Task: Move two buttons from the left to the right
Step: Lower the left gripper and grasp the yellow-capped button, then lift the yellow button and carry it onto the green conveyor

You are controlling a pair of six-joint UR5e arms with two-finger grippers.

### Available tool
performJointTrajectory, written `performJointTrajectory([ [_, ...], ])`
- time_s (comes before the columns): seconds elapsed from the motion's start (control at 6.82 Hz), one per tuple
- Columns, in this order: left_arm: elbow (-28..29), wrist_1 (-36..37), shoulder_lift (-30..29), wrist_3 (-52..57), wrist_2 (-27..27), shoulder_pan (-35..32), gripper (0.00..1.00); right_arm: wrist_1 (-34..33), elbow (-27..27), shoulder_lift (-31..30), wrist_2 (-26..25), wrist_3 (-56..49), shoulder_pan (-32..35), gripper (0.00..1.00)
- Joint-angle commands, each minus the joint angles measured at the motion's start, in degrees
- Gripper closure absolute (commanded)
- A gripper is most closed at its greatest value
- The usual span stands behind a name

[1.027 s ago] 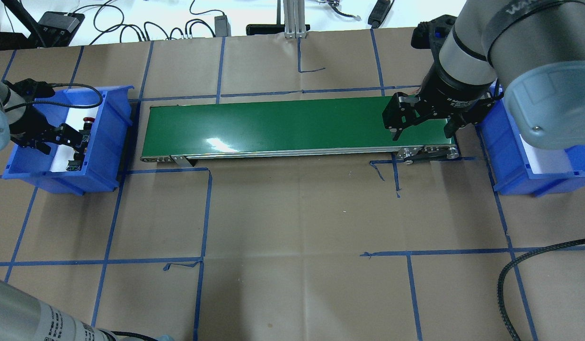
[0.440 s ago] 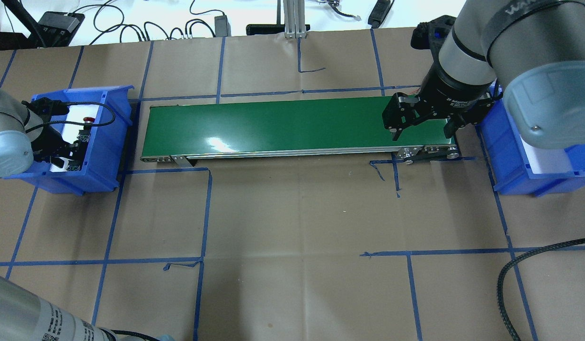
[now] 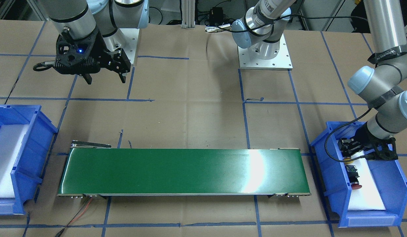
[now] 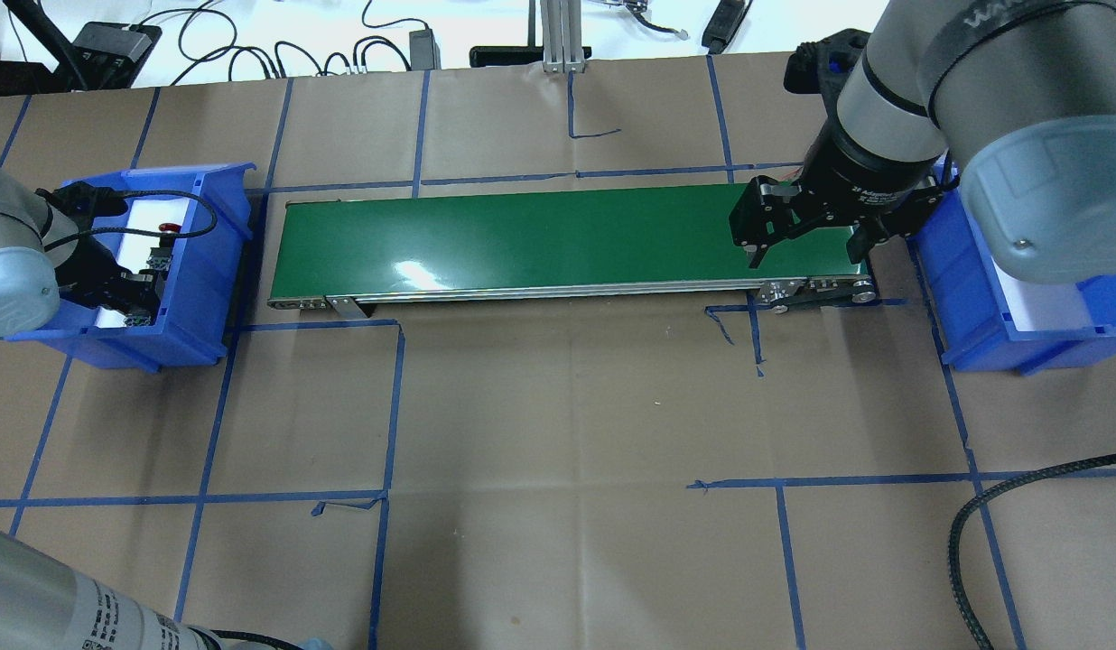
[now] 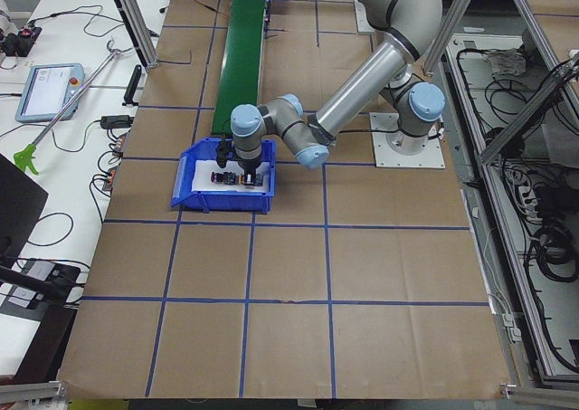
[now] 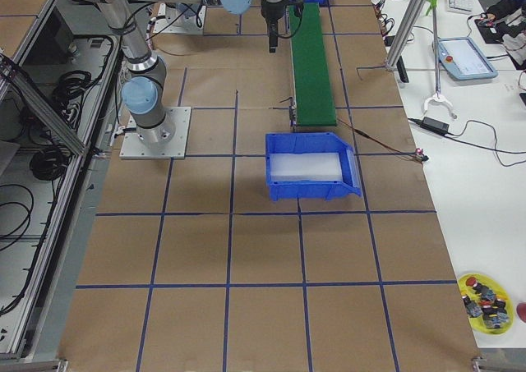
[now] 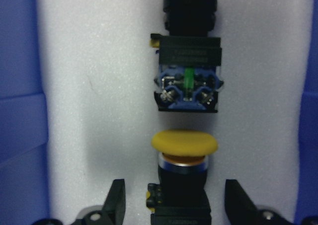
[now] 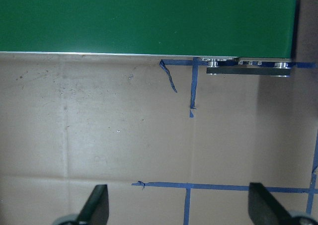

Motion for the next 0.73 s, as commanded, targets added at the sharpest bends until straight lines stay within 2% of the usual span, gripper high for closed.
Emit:
performJointTrajectory([
  [0.0,1.2,-1.4,0.7,0.0,-0.1,0.1,0.92,0.1,0.0,0.0,0.0,0.0,0.0,0.00],
  [0.15,3.0,-5.2,2.9,0.1,0.0,0.0,0.92,0.1,-0.1,-0.1,0.0,0.0,0.0,0.00],
  [0.44,11.4,-19.3,6.8,0.1,0.2,0.0,0.92,0.0,-0.1,0.0,0.0,0.0,0.0,0.00],
  [0.59,15.4,-24.6,6.9,-0.2,0.3,-0.1,0.92,0.1,-0.1,-0.1,-0.2,0.0,0.0,0.00],
])
